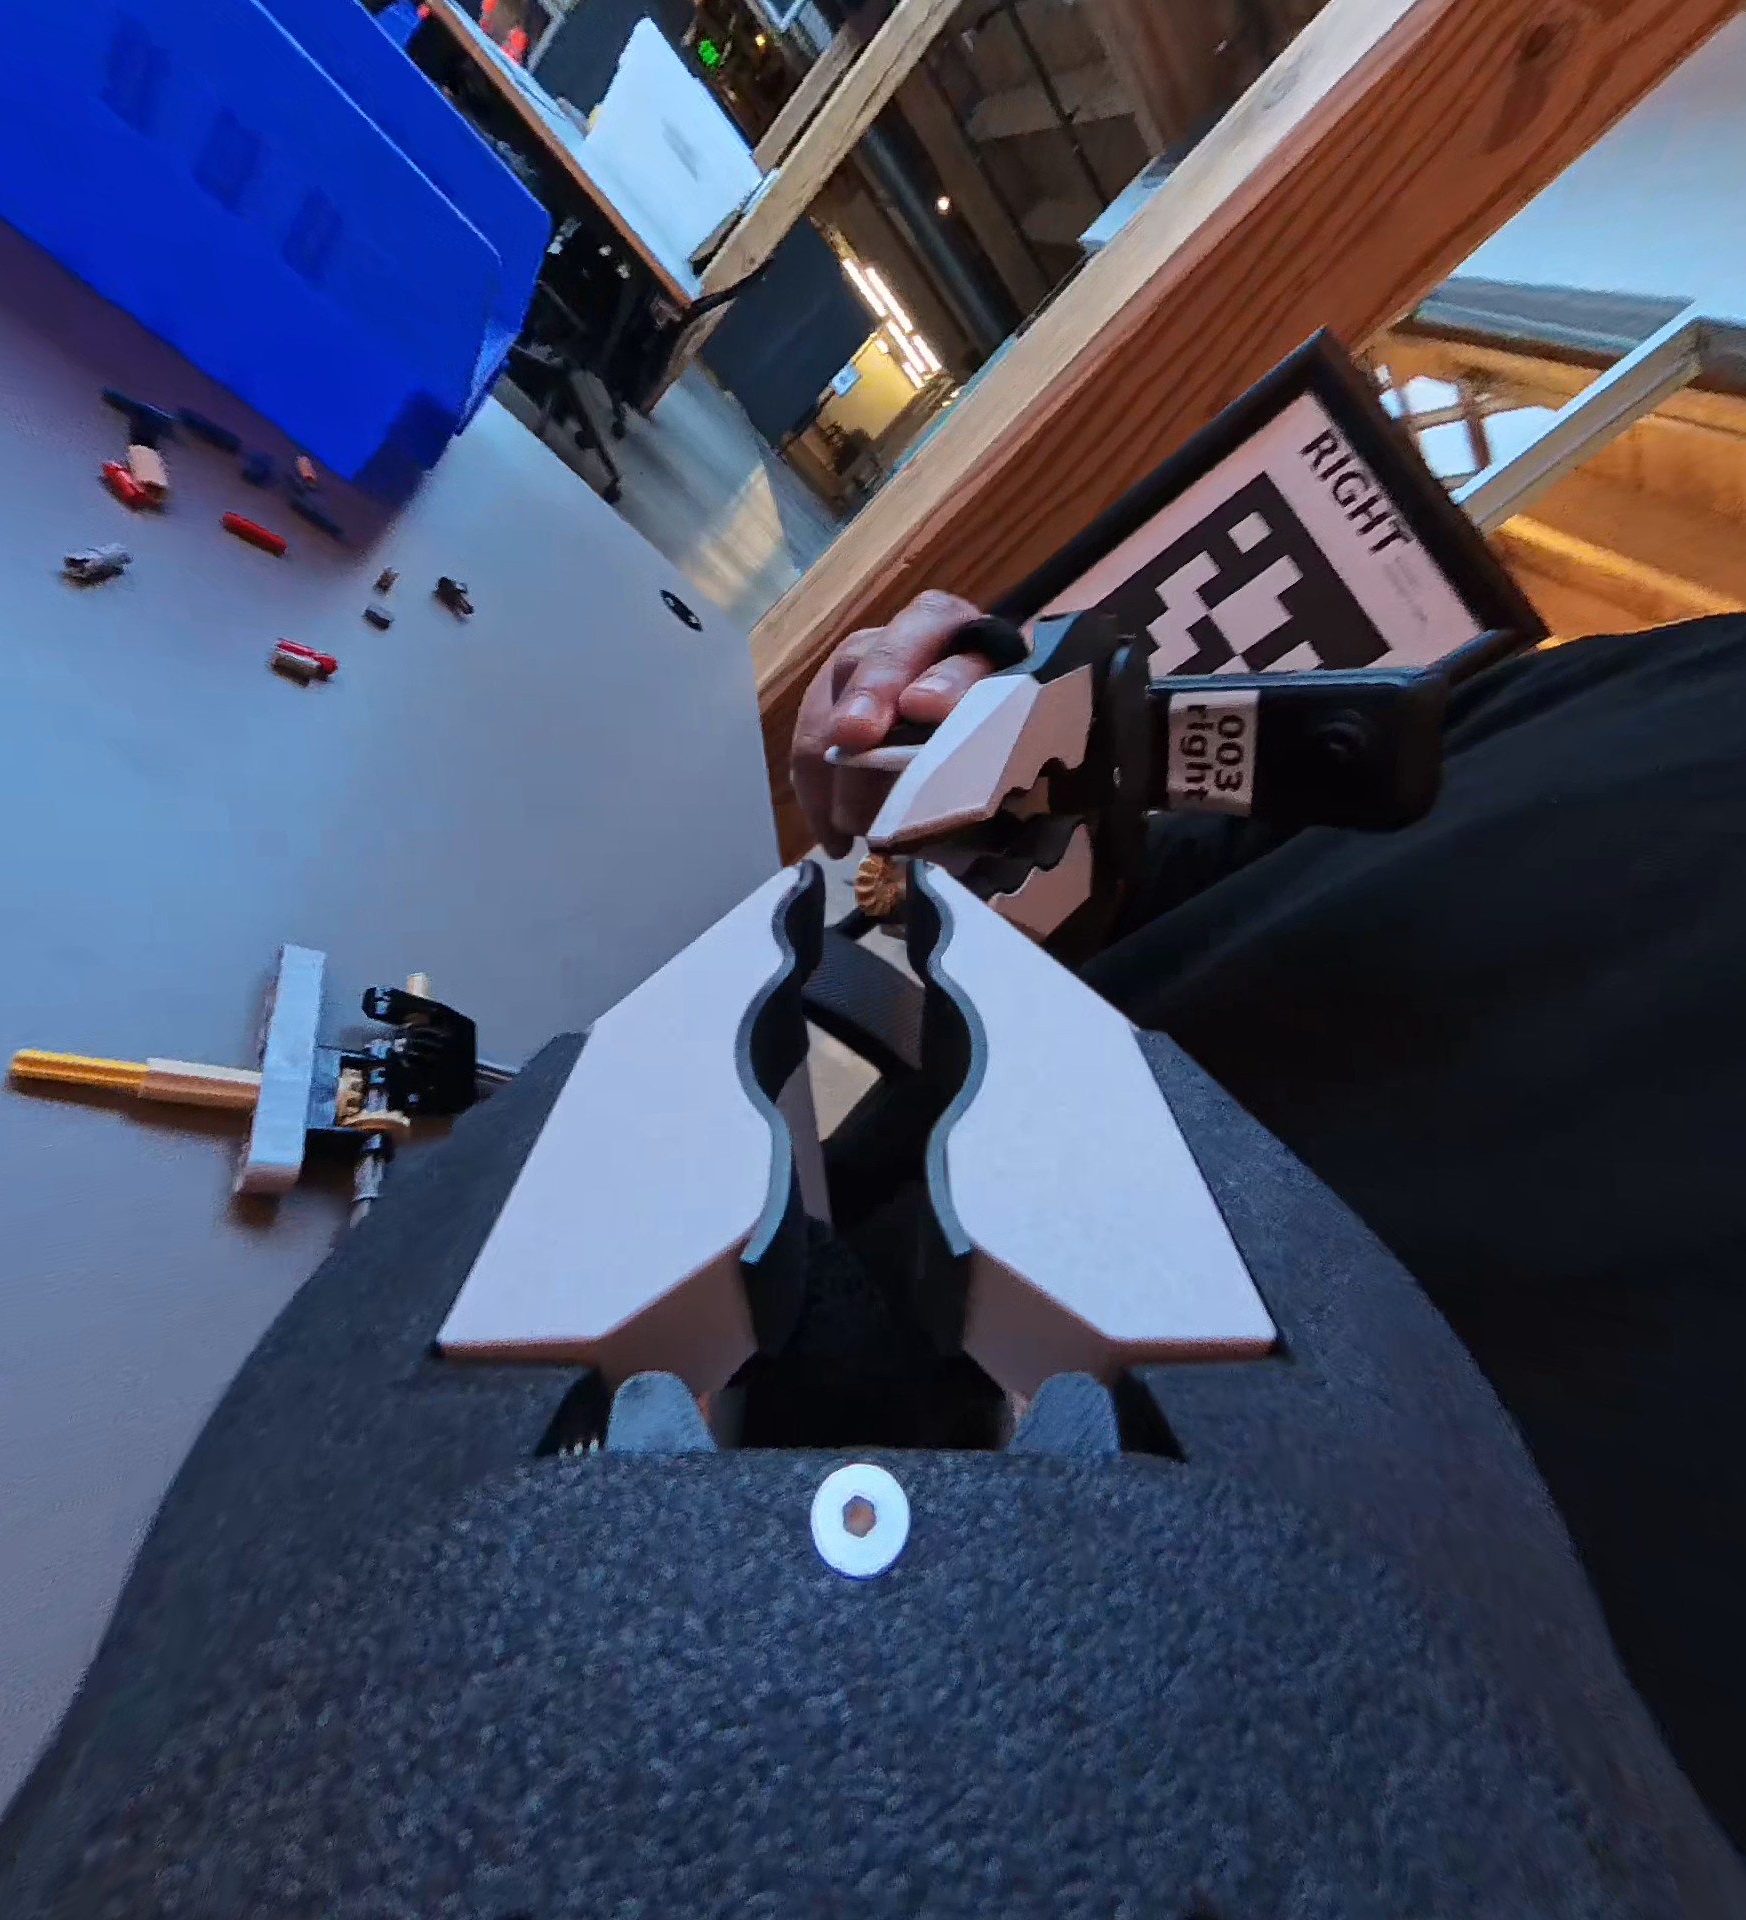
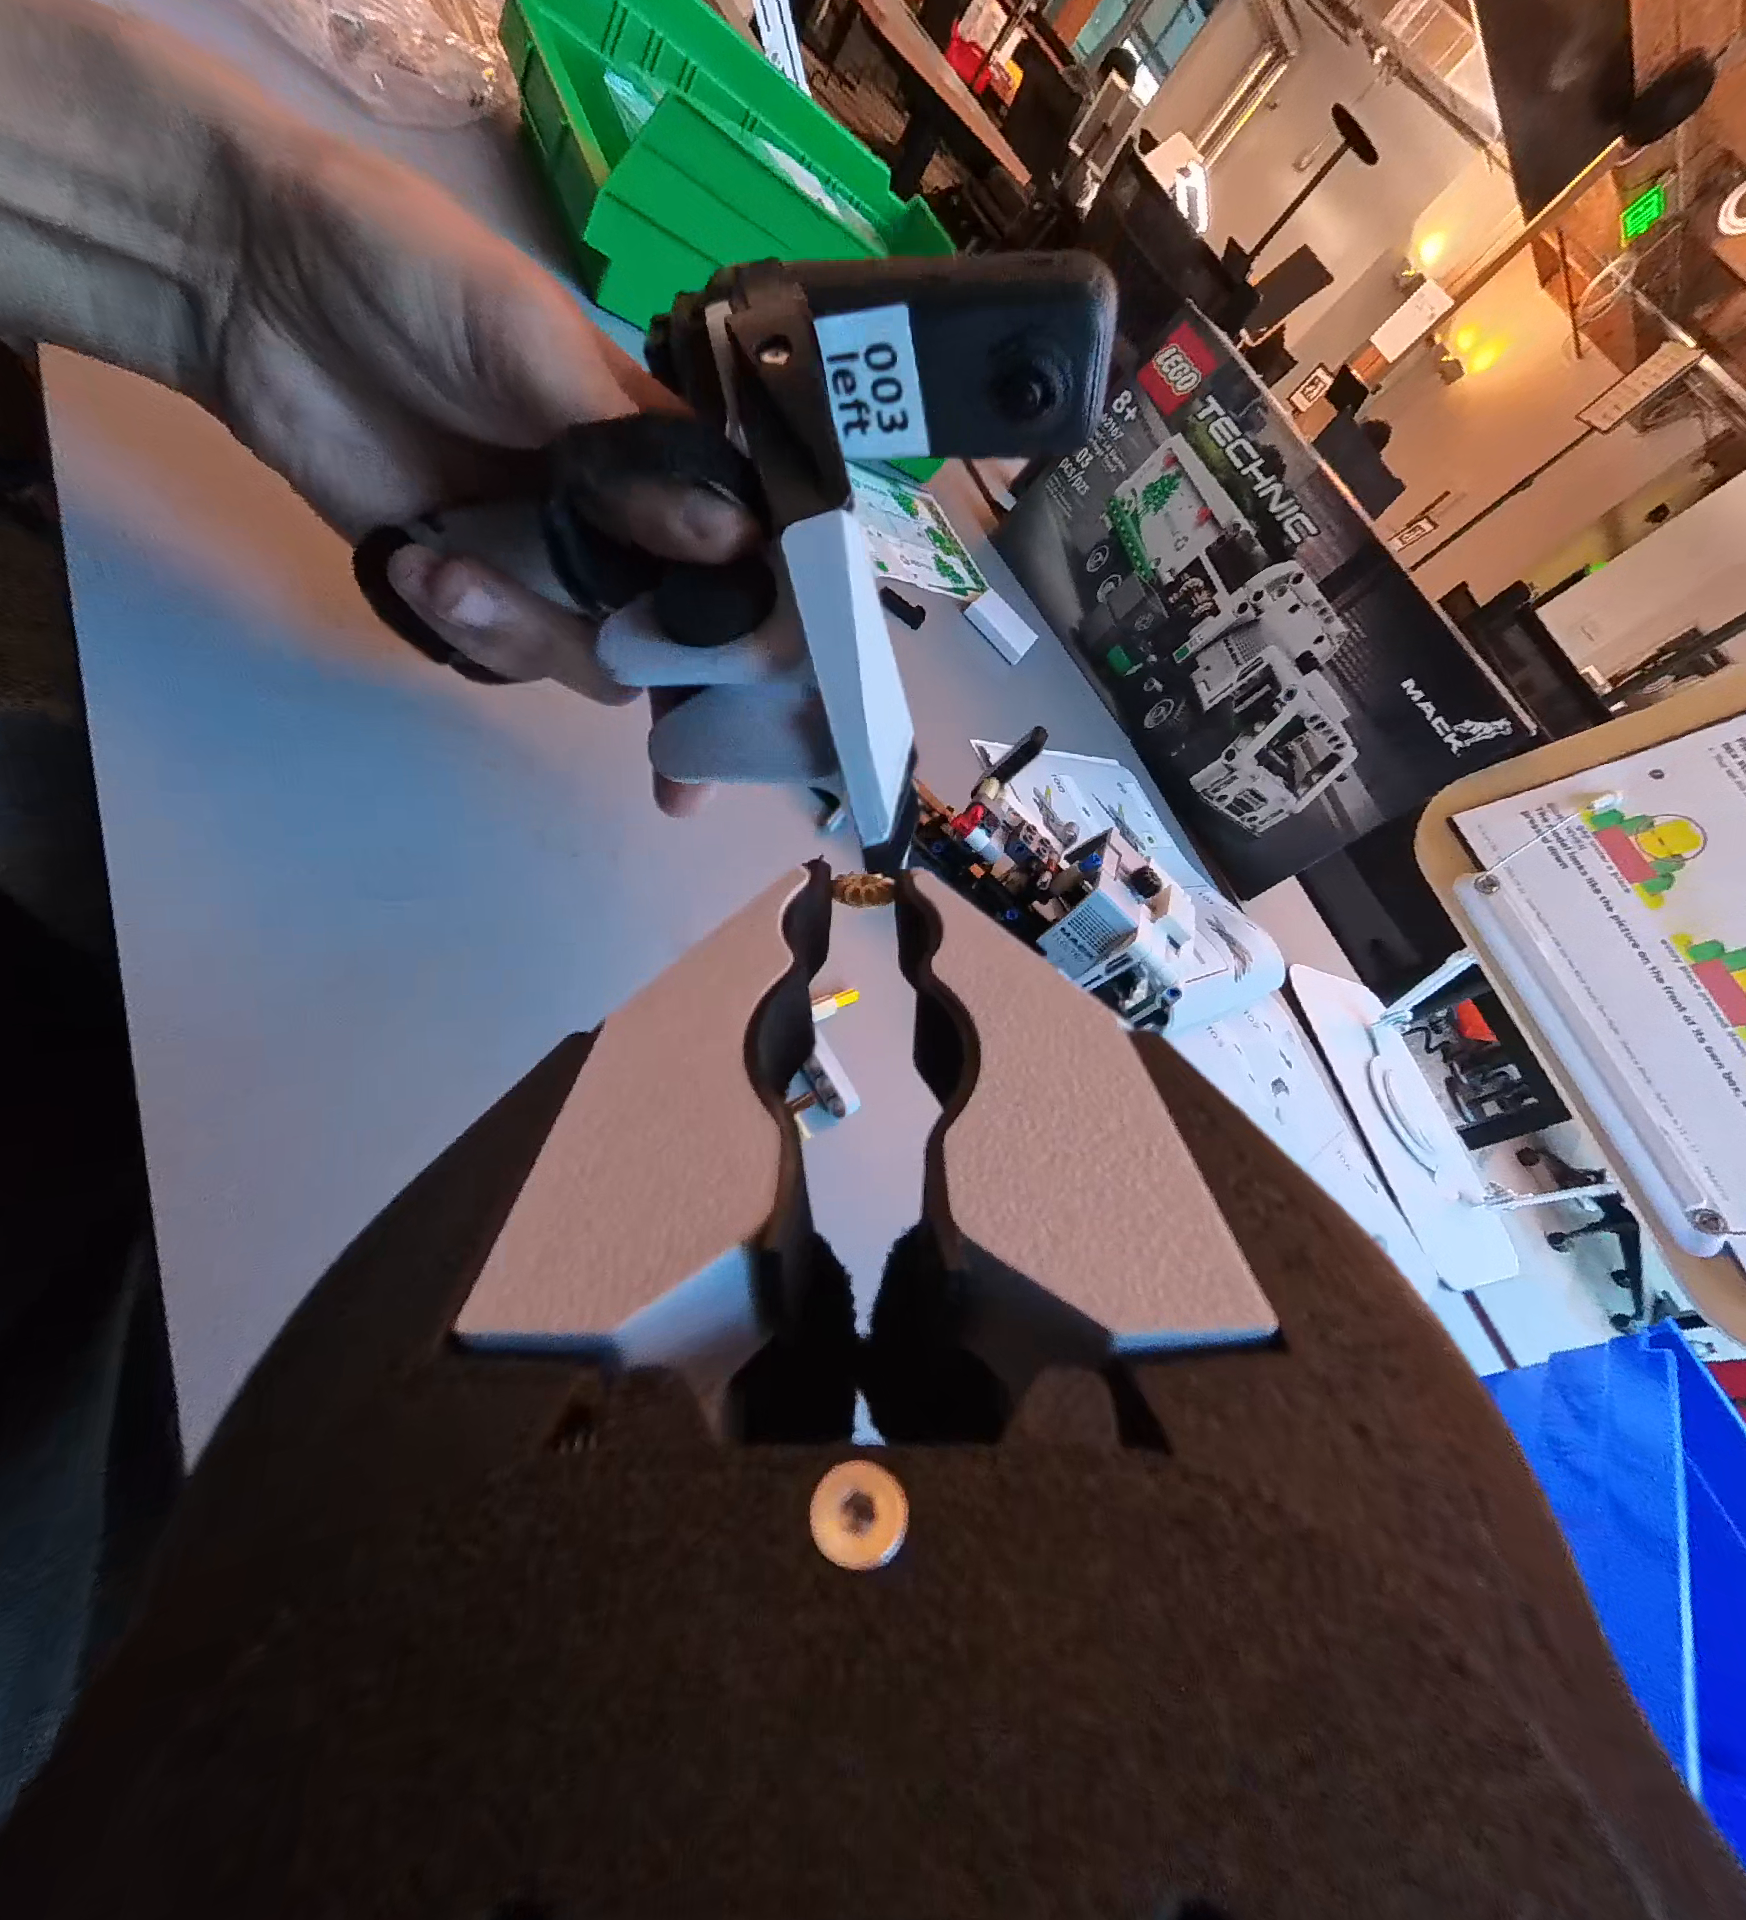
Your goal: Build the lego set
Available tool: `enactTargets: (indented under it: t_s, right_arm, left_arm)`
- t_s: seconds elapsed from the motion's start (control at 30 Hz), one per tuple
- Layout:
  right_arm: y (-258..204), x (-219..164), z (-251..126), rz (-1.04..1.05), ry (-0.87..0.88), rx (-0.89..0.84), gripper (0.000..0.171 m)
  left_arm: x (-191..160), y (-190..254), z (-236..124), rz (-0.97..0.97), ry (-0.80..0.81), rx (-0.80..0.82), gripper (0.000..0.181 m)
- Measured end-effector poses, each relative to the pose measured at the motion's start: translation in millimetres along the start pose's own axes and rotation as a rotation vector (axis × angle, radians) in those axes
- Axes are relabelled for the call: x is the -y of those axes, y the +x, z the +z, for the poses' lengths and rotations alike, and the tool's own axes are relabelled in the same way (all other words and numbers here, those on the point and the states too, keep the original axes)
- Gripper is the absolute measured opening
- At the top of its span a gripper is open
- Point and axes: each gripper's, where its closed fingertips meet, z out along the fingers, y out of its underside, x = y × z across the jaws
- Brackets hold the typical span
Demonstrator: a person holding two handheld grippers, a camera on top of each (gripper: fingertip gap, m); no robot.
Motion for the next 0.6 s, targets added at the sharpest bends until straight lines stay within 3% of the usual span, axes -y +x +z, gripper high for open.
enactTargets:
  t_s: [0.3,0.47,0.6]
  right_arm:
    - [-0.8,0.1,4.7,0.082,0.007,0.036,0.011]
    - [-2.9,6.9,-1.7,0.412,0.044,0.248,0.013]
    - [-8.0,-5.6,-3.0,0.749,-0.019,0.533,0.012]
  left_arm:
    - [-3.6,2.7,-0.1,-0.038,0.017,-0.068,0.001]
    - [-9.9,2.8,-5.6,0.133,-0.116,-0.038,0.001]
    - [-15.7,0.0,-9.3,0.331,-0.26,-0.036,0.001]
